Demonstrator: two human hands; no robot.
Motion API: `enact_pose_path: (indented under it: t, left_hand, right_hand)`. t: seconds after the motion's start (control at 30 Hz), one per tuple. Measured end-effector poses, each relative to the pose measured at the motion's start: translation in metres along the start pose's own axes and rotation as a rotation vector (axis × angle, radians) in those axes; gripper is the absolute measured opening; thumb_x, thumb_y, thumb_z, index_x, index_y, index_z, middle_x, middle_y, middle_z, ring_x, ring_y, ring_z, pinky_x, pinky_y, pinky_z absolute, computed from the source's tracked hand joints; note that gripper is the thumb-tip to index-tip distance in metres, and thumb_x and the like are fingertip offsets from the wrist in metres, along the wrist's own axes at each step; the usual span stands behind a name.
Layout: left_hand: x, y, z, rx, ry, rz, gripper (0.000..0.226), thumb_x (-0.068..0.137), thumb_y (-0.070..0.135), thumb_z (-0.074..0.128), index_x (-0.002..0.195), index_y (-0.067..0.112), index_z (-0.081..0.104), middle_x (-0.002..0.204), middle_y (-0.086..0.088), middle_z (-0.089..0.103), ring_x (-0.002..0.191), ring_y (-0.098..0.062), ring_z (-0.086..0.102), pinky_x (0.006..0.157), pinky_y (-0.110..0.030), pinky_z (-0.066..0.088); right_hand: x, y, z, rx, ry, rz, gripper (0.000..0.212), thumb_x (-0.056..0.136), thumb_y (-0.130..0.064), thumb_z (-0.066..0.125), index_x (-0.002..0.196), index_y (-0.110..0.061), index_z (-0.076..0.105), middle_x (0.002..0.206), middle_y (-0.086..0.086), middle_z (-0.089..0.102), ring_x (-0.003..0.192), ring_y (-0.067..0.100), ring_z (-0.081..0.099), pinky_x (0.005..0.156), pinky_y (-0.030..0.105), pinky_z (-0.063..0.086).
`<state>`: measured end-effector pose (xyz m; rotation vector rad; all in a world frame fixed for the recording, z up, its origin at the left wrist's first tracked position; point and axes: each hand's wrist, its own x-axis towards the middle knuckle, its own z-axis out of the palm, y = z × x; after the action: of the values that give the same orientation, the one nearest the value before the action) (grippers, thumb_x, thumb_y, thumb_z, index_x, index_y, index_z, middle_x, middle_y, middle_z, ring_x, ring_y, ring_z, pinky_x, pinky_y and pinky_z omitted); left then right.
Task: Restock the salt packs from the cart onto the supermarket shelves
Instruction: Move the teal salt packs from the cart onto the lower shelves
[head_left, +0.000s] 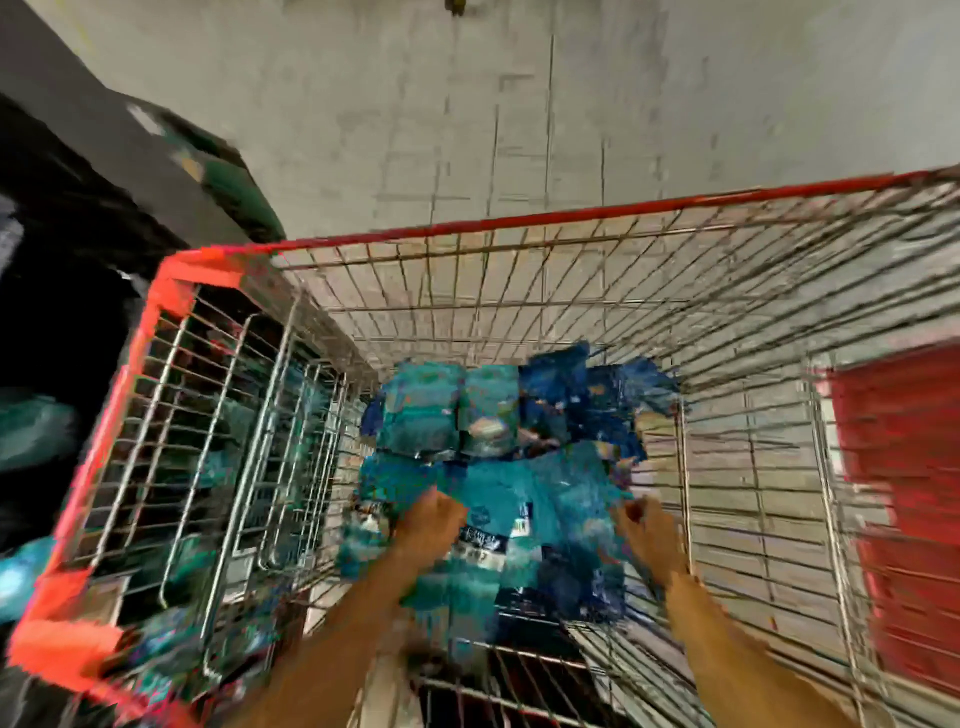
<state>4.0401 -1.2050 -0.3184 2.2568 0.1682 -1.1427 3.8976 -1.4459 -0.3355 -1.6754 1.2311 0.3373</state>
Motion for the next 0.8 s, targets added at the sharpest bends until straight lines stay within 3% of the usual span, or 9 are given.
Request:
enact_pose_path:
  t: [0.03,0.1,0.17,0.27,0.33,0.5,0.63,0.73,0.8]
  left_hand:
    - [0.010,-0.009,0.013,0.059,0.012,-0.022,0.032,0.095,0.020,0.053,0.065,0.026,0.041,0.067,0.011,0.046,0.060,-0.006,0.045,0.055,-0.020,0.036]
    - [0.024,-0.028,0.039,0.080,-0.055,-0.096,0.020,0.093,0.020,0.057,0.075,0.024,0.048,0.076,0.006,0.055,0.069,-0.012,0.054,0.062,-0.027,0.045]
    - [0.037,-0.044,0.064,-0.060,-0.119,-0.148,0.010,0.091,0.010,0.061,0.101,0.012,0.058,0.090,-0.011,0.064,0.080,-0.028,0.063,0.075,-0.043,0.056]
    - [0.050,-0.060,0.093,-0.021,-0.037,-0.131,0.052,0.091,0.017,0.063,0.136,0.001,0.042,0.124,-0.023,0.059,0.111,-0.042,0.059,0.095,-0.050,0.050]
    - [0.055,-0.065,0.104,0.017,0.056,-0.066,0.058,0.088,0.020,0.062,0.140,0.004,0.040,0.134,-0.021,0.053,0.120,-0.041,0.054,0.098,-0.049,0.048]
    - [0.068,-0.073,0.116,0.264,0.189,-0.083,0.105,0.065,0.056,0.080,0.145,0.007,0.035,0.144,-0.018,0.043,0.129,-0.037,0.045,0.102,-0.045,0.045]
    - [0.070,-0.064,0.138,0.490,0.238,-0.188,0.121,0.054,0.080,0.068,0.141,0.002,0.036,0.140,-0.023,0.043,0.125,-0.039,0.045,0.100,-0.048,0.045]
    - [0.081,-0.067,0.147,0.727,0.249,-0.189,0.104,0.072,0.082,0.047,0.139,0.002,0.038,0.140,-0.022,0.045,0.124,-0.038,0.044,0.102,-0.046,0.041]
    - [0.093,-0.078,0.143,0.745,0.227,-0.145,0.090,0.082,0.068,0.051,0.141,0.002,0.034,0.142,-0.022,0.042,0.127,-0.038,0.043,0.105,-0.046,0.041]
  right_hand:
    - [0.007,0.012,0.003,-0.017,-0.036,0.019,0.033,0.092,-0.007,0.065,0.069,-0.018,0.046,0.063,0.002,0.056,0.068,0.028,0.061,0.059,0.038,0.047]
    - [0.029,0.030,0.015,-0.029,-0.051,0.016,0.036,0.083,0.003,0.071,0.069,-0.025,0.055,0.055,-0.008,0.064,0.059,0.008,0.069,0.046,0.022,0.049]
    - [0.051,0.042,0.029,-0.040,-0.050,0.004,0.035,0.074,0.005,0.079,0.074,-0.027,0.065,0.068,-0.011,0.073,0.061,-0.007,0.067,0.049,0.011,0.050]
    - [0.078,0.055,0.044,-0.165,-0.122,0.092,0.049,0.074,-0.014,0.084,0.118,-0.009,0.063,0.116,0.016,0.065,0.109,0.028,0.065,0.093,0.040,0.053]
    - [0.089,0.059,0.053,-0.250,-0.119,0.124,0.060,0.073,-0.020,0.086,0.123,-0.003,0.057,0.124,0.018,0.059,0.118,0.037,0.058,0.098,0.048,0.048]
    - [0.099,0.066,0.063,-0.405,-0.066,0.155,0.077,0.067,-0.042,0.089,0.128,-0.011,0.053,0.133,0.014,0.051,0.124,0.033,0.049,0.102,0.043,0.043]
    - [0.102,0.073,0.059,-0.313,-0.103,0.185,0.062,0.061,-0.047,0.091,0.110,-0.017,0.066,0.111,0.008,0.071,0.102,0.029,0.066,0.089,0.042,0.053]
    - [0.103,0.079,0.061,-0.224,-0.125,0.182,0.058,0.057,-0.043,0.094,0.098,-0.012,0.069,0.094,0.009,0.074,0.087,0.027,0.069,0.080,0.041,0.058]
    - [0.103,0.084,0.064,-0.097,-0.111,0.194,0.054,0.056,-0.030,0.097,0.096,-0.005,0.072,0.085,0.008,0.074,0.077,0.022,0.070,0.070,0.032,0.060]
